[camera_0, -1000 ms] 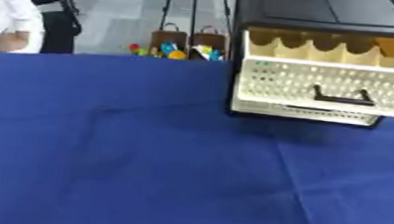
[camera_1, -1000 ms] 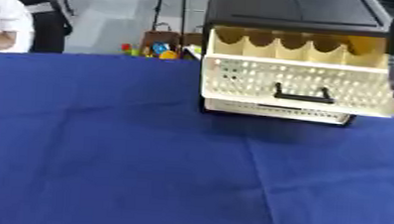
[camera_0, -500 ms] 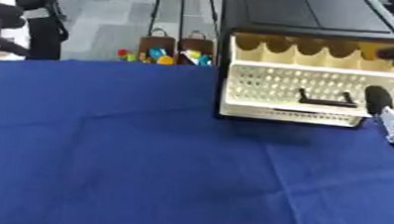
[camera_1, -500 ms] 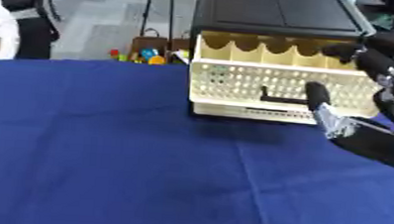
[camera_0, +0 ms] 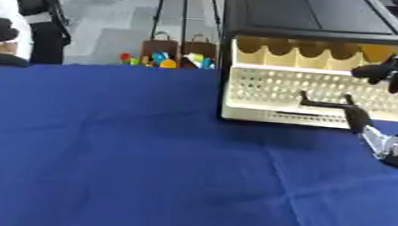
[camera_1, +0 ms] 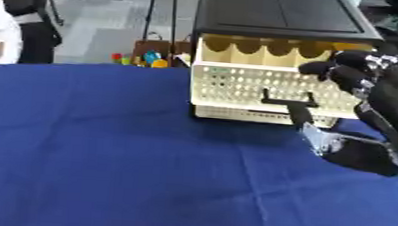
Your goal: Pick up objects from table and place into drawer.
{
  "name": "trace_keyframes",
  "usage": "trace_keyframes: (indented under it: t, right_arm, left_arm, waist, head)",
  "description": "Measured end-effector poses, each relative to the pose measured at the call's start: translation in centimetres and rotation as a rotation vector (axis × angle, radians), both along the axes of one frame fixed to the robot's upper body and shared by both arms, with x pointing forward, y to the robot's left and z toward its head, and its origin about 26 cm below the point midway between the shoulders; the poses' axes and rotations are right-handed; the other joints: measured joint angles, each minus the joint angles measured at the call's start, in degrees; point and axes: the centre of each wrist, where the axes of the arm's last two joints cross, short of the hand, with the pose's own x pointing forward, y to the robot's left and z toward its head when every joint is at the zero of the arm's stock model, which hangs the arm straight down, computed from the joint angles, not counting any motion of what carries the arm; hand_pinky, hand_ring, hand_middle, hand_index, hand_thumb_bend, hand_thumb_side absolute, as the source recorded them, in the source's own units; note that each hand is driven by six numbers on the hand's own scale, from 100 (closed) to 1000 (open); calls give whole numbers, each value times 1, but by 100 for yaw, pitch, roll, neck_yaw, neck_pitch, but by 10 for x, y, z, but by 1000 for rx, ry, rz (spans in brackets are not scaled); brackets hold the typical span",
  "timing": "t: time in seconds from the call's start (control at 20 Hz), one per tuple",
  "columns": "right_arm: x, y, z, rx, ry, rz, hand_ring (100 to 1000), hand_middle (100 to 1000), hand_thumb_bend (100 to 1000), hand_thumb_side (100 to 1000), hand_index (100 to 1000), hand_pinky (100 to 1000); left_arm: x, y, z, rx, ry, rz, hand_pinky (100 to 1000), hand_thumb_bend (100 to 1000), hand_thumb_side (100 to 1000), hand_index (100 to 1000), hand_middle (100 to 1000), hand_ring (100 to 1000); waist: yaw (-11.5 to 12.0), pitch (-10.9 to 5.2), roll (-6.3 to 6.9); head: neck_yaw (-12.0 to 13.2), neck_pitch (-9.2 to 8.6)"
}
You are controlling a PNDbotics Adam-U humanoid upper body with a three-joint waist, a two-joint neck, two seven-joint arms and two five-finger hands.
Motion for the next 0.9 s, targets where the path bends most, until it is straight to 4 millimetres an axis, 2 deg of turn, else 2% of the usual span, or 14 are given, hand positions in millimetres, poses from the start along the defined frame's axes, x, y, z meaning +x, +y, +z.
trace_keyframes:
  t: [0.15, 0.4, 0.45, 0.65, 0.9]
  right_arm:
    - [0, 2, 1, -33, 34, -2, 429, 535, 258, 859, 754, 137]
    - [1, 6, 1, -86, 97, -20, 443, 545, 268, 856, 763, 150]
    - [2, 10, 6, -112, 125, -32, 444, 545, 269, 858, 761, 150]
    - [4, 21, 44, -228, 273, -96, 445, 543, 272, 851, 756, 148]
    - [4, 24, 58, -275, 390, -130, 450, 546, 275, 849, 758, 148]
  left_arm:
    - [-1, -4, -4, -29, -28, 0, 571, 469, 933, 937, 698, 755]
    - [-2, -13, -8, -73, -45, 24, 570, 461, 931, 936, 697, 754]
    - [-2, -16, -9, -89, -49, 37, 570, 460, 931, 936, 697, 754]
    - [-4, -28, -15, -130, -61, 101, 568, 458, 932, 935, 697, 753]
    - [-5, -35, -17, -144, -68, 130, 563, 451, 935, 935, 696, 752]
  waist:
    - [-3, 0, 12]
    - [-3, 38, 14]
    - [-5, 41, 14]
    - [-50, 55, 11]
    - [-49, 109, 2]
  head:
    - [36, -2]
    - [67, -60]
    - [76, -76]
    - [115, -139]
    - [126, -201]
